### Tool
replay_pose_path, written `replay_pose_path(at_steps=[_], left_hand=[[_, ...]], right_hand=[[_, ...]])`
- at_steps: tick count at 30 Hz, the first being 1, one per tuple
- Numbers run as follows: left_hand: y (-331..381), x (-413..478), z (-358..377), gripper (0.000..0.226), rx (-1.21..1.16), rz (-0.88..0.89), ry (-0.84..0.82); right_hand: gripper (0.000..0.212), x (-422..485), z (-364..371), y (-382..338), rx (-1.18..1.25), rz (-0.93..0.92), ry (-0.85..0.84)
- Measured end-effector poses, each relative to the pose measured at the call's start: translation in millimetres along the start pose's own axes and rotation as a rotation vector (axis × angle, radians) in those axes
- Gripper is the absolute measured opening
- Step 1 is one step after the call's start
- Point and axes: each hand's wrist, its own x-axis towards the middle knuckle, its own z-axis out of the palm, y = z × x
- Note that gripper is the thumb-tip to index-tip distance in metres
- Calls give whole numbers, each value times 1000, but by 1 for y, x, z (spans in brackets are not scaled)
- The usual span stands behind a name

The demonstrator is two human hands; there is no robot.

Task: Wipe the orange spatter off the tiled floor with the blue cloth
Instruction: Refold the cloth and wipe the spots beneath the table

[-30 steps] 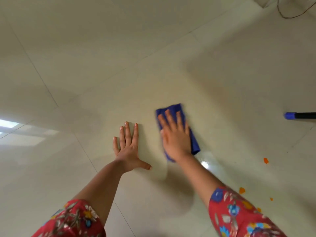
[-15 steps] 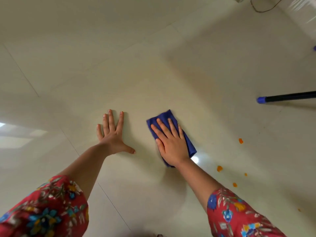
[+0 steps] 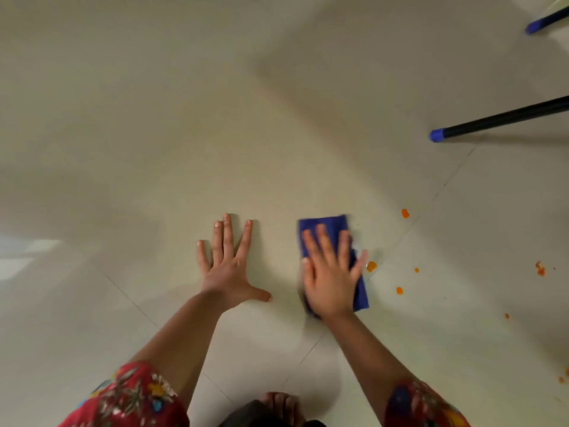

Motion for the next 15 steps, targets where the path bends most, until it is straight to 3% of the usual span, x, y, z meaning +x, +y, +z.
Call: replay_pose_path(at_steps=[2, 4, 6, 9, 11, 15], left_hand=[[0, 1, 0, 152, -5, 4, -10], [-1, 1, 0, 152, -5, 3, -23], [-1, 2, 1, 152, 5, -2, -28], [-2, 1, 0, 153, 11, -14, -22], [0, 1, -1, 153, 9, -4, -15], [2, 0, -2, 154, 18, -4, -19]], right_hand=[[54, 33, -5, 20, 46, 314, 23], [55, 73, -8, 15, 112, 436, -5], [57, 81, -7, -11, 130, 298, -5], [54, 4, 1, -32, 47, -115, -55], [53, -46, 0, 1, 42, -145, -62], [56, -5, -5, 74, 36, 311, 24]])
